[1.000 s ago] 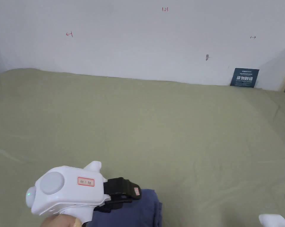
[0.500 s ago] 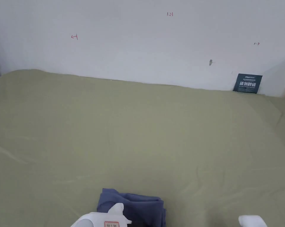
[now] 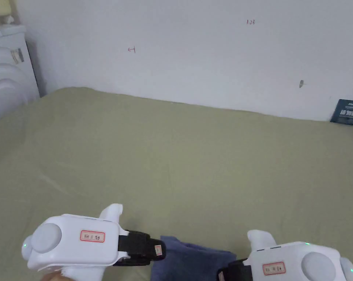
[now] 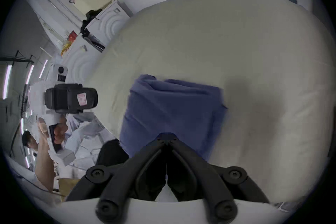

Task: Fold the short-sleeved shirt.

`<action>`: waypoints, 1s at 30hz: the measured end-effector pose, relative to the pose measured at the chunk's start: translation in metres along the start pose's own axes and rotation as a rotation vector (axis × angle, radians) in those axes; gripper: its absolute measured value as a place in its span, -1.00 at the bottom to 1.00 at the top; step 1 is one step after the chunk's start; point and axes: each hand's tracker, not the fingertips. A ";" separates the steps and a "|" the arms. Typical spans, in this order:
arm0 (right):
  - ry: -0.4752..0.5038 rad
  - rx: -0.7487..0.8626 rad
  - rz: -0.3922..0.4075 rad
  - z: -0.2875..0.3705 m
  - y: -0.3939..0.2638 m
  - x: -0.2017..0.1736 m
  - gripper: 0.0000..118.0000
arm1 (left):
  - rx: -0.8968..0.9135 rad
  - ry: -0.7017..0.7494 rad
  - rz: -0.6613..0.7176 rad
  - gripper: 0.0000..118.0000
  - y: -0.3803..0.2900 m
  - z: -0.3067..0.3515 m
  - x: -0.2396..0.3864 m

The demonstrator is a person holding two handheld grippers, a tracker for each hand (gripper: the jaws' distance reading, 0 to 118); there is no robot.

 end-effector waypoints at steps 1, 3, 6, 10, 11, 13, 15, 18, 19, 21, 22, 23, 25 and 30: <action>0.019 -0.012 -0.006 -0.010 0.004 -0.002 -1.00 | 0.006 0.015 -0.003 -1.00 -0.002 0.004 -0.007; 0.044 -0.059 0.001 -0.036 0.007 0.001 -1.00 | -0.004 0.020 0.023 -1.00 -0.005 0.008 -0.024; -0.094 -0.164 -0.015 -0.075 -0.011 0.028 -1.00 | -0.011 0.001 0.072 -1.00 -0.012 0.011 -0.046; 0.098 -0.022 -0.193 -0.055 -0.032 0.058 -1.00 | 0.005 -0.052 0.134 -0.61 -0.016 0.013 -0.074; 0.081 -0.032 -0.157 -0.055 -0.031 0.055 -1.00 | 0.001 -0.068 0.143 -0.01 -0.015 0.010 -0.081; 0.058 -0.035 -0.126 -0.053 -0.028 0.047 -1.00 | -0.060 -0.107 0.152 1.00 -0.012 -0.007 -0.088; 0.028 -0.051 -0.108 -0.054 -0.024 0.041 -1.00 | -0.123 -0.119 0.154 1.00 -0.013 -0.029 -0.092; 0.013 -0.063 -0.086 -0.055 -0.021 0.037 -1.00 | -0.186 -0.151 0.168 1.00 -0.015 -0.064 -0.095; 0.013 -0.065 -0.089 -0.055 -0.021 0.038 -1.00 | -0.216 -0.163 0.166 1.00 -0.017 -0.074 -0.096; 0.013 -0.068 -0.102 -0.055 -0.020 0.038 -1.00 | -0.155 -0.268 0.107 1.00 -0.015 -0.083 -0.088; 0.011 -0.069 -0.111 -0.055 -0.020 0.038 -1.00 | -0.172 -0.245 0.123 1.00 -0.019 -0.087 -0.086; 0.005 -0.071 -0.115 -0.054 -0.019 0.036 -1.00 | -0.196 -0.238 0.131 1.00 -0.020 -0.093 -0.082; -0.019 -0.072 -0.108 -0.055 -0.019 0.031 -1.00 | -0.222 -0.190 0.095 0.99 -0.020 -0.095 -0.068; -0.053 -0.057 -0.090 -0.054 -0.021 0.024 -1.00 | -0.243 0.008 0.000 -0.52 -0.023 -0.088 -0.053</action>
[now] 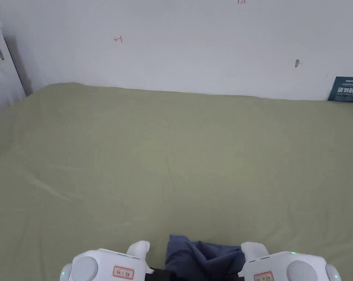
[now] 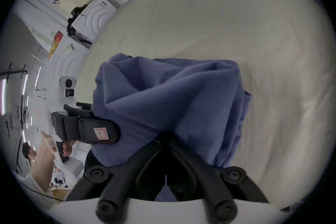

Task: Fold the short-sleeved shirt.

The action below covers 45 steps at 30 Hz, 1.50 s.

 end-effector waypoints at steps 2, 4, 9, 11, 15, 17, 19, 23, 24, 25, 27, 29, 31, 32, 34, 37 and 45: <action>0.010 0.007 -0.040 0.003 0.000 -0.002 -1.00 | 0.006 -0.042 0.049 -0.52 0.001 0.002 -0.002; -0.005 0.011 -0.064 0.005 0.002 -0.008 -1.00 | 0.003 -0.025 0.032 -0.52 0.003 0.007 -0.007; -0.079 0.065 -0.064 0.016 0.008 -0.048 -1.00 | 0.007 -0.011 0.020 -0.52 0.015 0.032 -0.014; -0.088 0.093 -0.059 0.017 0.014 -0.072 -1.00 | 0.003 0.029 0.006 -0.52 0.023 0.053 -0.023; -0.155 0.118 0.022 -0.001 0.034 -0.141 -1.00 | 0.027 0.162 -0.025 -0.52 0.039 0.118 -0.041; -0.123 0.118 0.059 -0.018 0.046 -0.176 -1.00 | 0.044 0.211 -0.018 -0.52 0.047 0.152 -0.056; -0.099 0.122 0.073 -0.040 0.059 -0.213 -1.00 | 0.052 0.279 -0.006 -0.52 0.054 0.187 -0.073; -0.012 0.136 0.131 -0.092 0.078 -0.299 -1.00 | 0.054 0.417 0.029 -0.52 0.068 0.254 -0.114; 0.019 0.141 0.149 -0.106 0.082 -0.322 -1.00 | 0.052 0.438 0.037 -0.52 0.069 0.271 -0.122; 0.041 0.129 0.168 -0.119 0.084 -0.343 -1.00 | 0.056 0.460 0.023 -0.52 0.072 0.288 -0.132; 0.073 0.120 0.175 -0.143 0.087 -0.378 -1.00 | 0.046 0.524 0.035 -0.52 0.078 0.321 -0.153; 0.101 0.110 0.183 -0.168 0.089 -0.407 -1.00 | 0.051 0.587 0.070 -0.52 0.084 0.351 -0.173; 0.118 0.074 0.167 -0.194 0.092 -0.427 -1.00 | 0.086 0.644 0.095 -0.52 0.089 0.377 -0.197; 0.131 0.060 0.163 -0.204 0.093 -0.435 -1.00 | 0.090 0.666 0.120 -0.52 0.094 0.387 -0.216; 0.119 0.044 0.182 -0.222 0.096 -0.449 -1.00 | 0.074 0.670 0.109 -0.50 0.096 0.396 -0.238; 0.114 0.040 0.191 -0.239 0.103 -0.455 -1.00 | 0.076 0.764 0.089 0.26 0.092 0.398 -0.253; 0.112 0.069 0.213 -0.204 0.111 -0.435 -1.00 | 0.240 1.025 0.087 -0.97 0.083 0.446 -0.201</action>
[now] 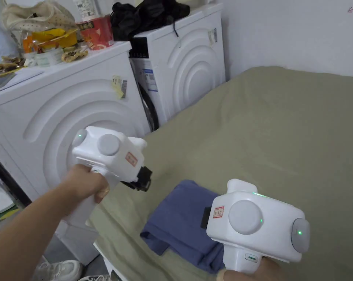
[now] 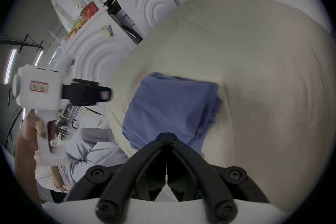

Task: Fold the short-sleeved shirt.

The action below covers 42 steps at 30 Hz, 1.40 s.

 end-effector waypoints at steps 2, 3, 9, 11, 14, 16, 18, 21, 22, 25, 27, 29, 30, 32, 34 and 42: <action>-0.005 0.005 -0.008 0.020 -0.002 0.017 -1.00 | 0.039 0.003 -0.043 -0.97 -0.005 0.025 0.022; -0.017 0.015 -0.010 0.034 -0.004 0.028 -1.00 | 0.052 -0.020 -0.065 -0.97 -0.021 0.051 0.053; -0.138 0.108 -0.026 0.134 -0.031 0.122 -1.00 | 0.160 -0.093 -0.073 -0.97 -0.059 0.085 0.189; -0.198 0.130 -0.039 0.171 -0.047 0.159 -1.00 | 0.205 -0.150 -0.102 -0.97 -0.073 0.091 0.246; -0.312 0.156 -0.050 0.229 -0.077 0.220 -1.00 | 0.242 -0.209 -0.146 -0.97 -0.101 0.102 0.341; -0.420 0.166 -0.065 0.267 -0.100 0.258 -1.00 | 0.256 -0.245 -0.173 -0.97 -0.121 0.104 0.400; -0.511 0.177 -0.071 0.302 -0.126 0.292 -1.00 | 0.266 -0.232 -0.152 -0.97 -0.141 0.106 0.453; -0.653 0.189 -0.103 0.346 -0.165 0.334 -1.00 | 0.279 -0.284 -0.206 -0.97 -0.165 0.111 0.512; -0.677 0.186 -0.111 0.358 -0.179 0.345 -1.00 | 0.293 -0.285 -0.214 -0.97 -0.175 0.114 0.528; -0.745 0.198 -0.159 0.384 -0.211 0.370 -1.00 | 0.325 -0.276 -0.245 -0.97 -0.198 0.119 0.558; -0.762 0.204 -0.189 0.395 -0.225 0.381 -1.00 | 0.338 -0.277 -0.255 -0.97 -0.205 0.119 0.571; -0.771 0.214 -0.220 0.401 -0.232 0.388 -1.00 | 0.326 -0.269 -0.287 -0.97 -0.208 0.118 0.580; -0.779 0.228 -0.226 0.403 -0.233 0.390 -1.00 | 0.319 -0.265 -0.296 -0.97 -0.206 0.120 0.582; -0.811 0.283 -0.187 0.411 -0.231 0.386 -1.00 | 0.366 -0.255 -0.267 -0.97 -0.203 0.129 0.580; -0.842 0.389 -0.116 0.423 -0.223 0.378 -1.00 | 0.496 -0.242 -0.217 -0.97 -0.201 0.144 0.573; -0.989 0.781 0.139 0.476 -0.212 0.342 -1.00 | 0.867 -0.149 -0.053 -0.97 -0.195 0.201 0.527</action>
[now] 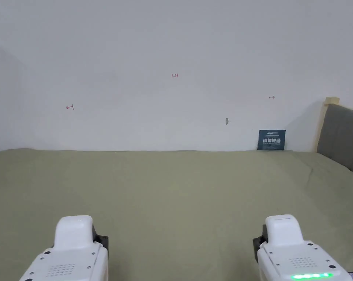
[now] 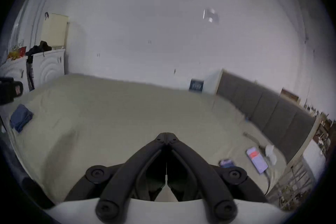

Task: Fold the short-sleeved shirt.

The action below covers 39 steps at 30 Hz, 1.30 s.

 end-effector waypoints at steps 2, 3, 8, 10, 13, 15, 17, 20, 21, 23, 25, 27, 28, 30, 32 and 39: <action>-0.018 0.019 -0.006 0.004 0.002 0.003 -1.00 | 0.032 0.006 -0.036 -0.97 0.003 0.008 -0.007; -0.017 0.011 -0.017 0.005 0.003 0.005 -1.00 | 0.040 0.021 -0.055 -0.97 0.003 0.010 -0.009; -0.033 0.012 -0.057 0.000 -0.002 0.011 0.00 | 0.040 -0.001 -0.038 0.20 0.003 0.006 -0.018; -0.025 0.000 -0.056 -0.004 -0.003 0.013 0.97 | 0.033 -0.005 -0.043 1.00 0.003 0.001 -0.018; -0.020 0.033 -0.061 0.005 -0.008 0.009 0.99 | 0.051 -0.012 -0.016 1.00 0.003 0.008 -0.023; -0.016 0.037 -0.071 0.008 -0.008 0.004 0.99 | 0.046 -0.031 -0.002 1.00 0.003 0.007 -0.027; -0.022 0.033 -0.076 0.004 -0.008 0.018 1.00 | 0.041 -0.013 -0.009 1.00 0.001 0.004 -0.023; 0.008 0.043 -0.083 0.006 -0.010 0.019 1.00 | 0.039 -0.005 -0.003 1.00 0.000 0.004 -0.028; 0.016 0.043 -0.080 0.006 -0.009 0.018 1.00 | 0.030 -0.013 0.004 1.00 -0.001 0.003 -0.027; 0.032 0.043 -0.079 0.008 -0.008 0.015 1.00 | 0.020 -0.021 0.010 1.00 -0.003 0.000 -0.028; 0.035 0.041 -0.093 0.007 -0.007 0.015 1.00 | 0.005 -0.020 0.013 1.00 -0.006 -0.002 -0.028; 0.021 0.021 -0.112 0.006 -0.008 0.011 1.00 | -0.007 -0.014 0.017 1.00 -0.007 -0.003 -0.028; 0.020 0.011 -0.126 0.005 -0.008 0.013 1.00 | -0.006 -0.015 0.023 1.00 -0.008 -0.003 -0.028; 0.013 0.006 -0.131 0.004 -0.011 0.011 1.00 | -0.004 -0.025 0.032 1.00 -0.009 -0.002 -0.029; 0.010 -0.013 -0.135 0.002 -0.013 0.010 1.00 | 0.001 -0.025 0.032 1.00 -0.008 -0.002 -0.029; 0.029 0.003 -0.153 0.005 -0.012 0.012 1.00 | 0.000 -0.027 0.034 1.00 -0.008 -0.001 -0.032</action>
